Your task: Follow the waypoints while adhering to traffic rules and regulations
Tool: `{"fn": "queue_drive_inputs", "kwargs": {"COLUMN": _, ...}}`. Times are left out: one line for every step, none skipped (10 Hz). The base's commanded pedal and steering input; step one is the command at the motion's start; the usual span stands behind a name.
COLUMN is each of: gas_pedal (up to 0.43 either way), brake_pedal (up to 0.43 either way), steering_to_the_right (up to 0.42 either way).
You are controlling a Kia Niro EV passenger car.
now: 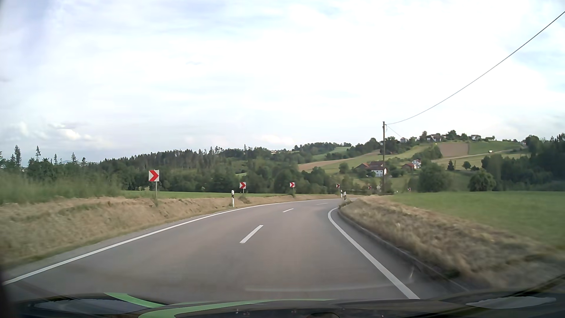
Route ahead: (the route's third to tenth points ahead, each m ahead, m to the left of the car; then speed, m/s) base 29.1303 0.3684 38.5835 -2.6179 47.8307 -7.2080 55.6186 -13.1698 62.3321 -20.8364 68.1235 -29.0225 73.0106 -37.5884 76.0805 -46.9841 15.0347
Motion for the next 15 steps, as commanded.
{"fn": "queue_drive_inputs", "kwargs": {"gas_pedal": 0.0, "brake_pedal": 0.293, "steering_to_the_right": 0.002}}
{"fn": "queue_drive_inputs", "kwargs": {"gas_pedal": 0.0, "brake_pedal": 0.293, "steering_to_the_right": 0.004}}
{"fn": "queue_drive_inputs", "kwargs": {"gas_pedal": 0.0, "brake_pedal": 0.299, "steering_to_the_right": 0.007}}
{"fn": "queue_drive_inputs", "kwargs": {"gas_pedal": 0.0, "brake_pedal": 0.293, "steering_to_the_right": 0.009}}
{"fn": "queue_drive_inputs", "kwargs": {"gas_pedal": 0.0, "brake_pedal": 0.293, "steering_to_the_right": 0.011}}
{"fn": "queue_drive_inputs", "kwargs": {"gas_pedal": 0.0, "brake_pedal": 0.299, "steering_to_the_right": 0.015}}
{"fn": "queue_drive_inputs", "kwargs": {"gas_pedal": 0.0, "brake_pedal": 0.293, "steering_to_the_right": 0.022}}
{"fn": "queue_drive_inputs", "kwargs": {"gas_pedal": 0.0, "brake_pedal": 0.293, "steering_to_the_right": 0.03}}
{"fn": "queue_drive_inputs", "kwargs": {"gas_pedal": 0.0, "brake_pedal": 0.28, "steering_to_the_right": 0.039}}
{"fn": "queue_drive_inputs", "kwargs": {"gas_pedal": 0.0, "brake_pedal": 0.274, "steering_to_the_right": 0.048}}
{"fn": "queue_drive_inputs", "kwargs": {"gas_pedal": 0.0, "brake_pedal": 0.274, "steering_to_the_right": 0.056}}
{"fn": "queue_drive_inputs", "kwargs": {"gas_pedal": 0.0, "brake_pedal": 0.274, "steering_to_the_right": 0.066}}
{"fn": "queue_drive_inputs", "kwargs": {"gas_pedal": 0.0, "brake_pedal": 0.25, "steering_to_the_right": 0.074}}
{"fn": "queue_drive_inputs", "kwargs": {"gas_pedal": 0.0, "brake_pedal": 0.25, "steering_to_the_right": 0.083}}
{"fn": "queue_drive_inputs", "kwargs": {"gas_pedal": 0.0, "brake_pedal": 0.244, "steering_to_the_right": 0.094}}
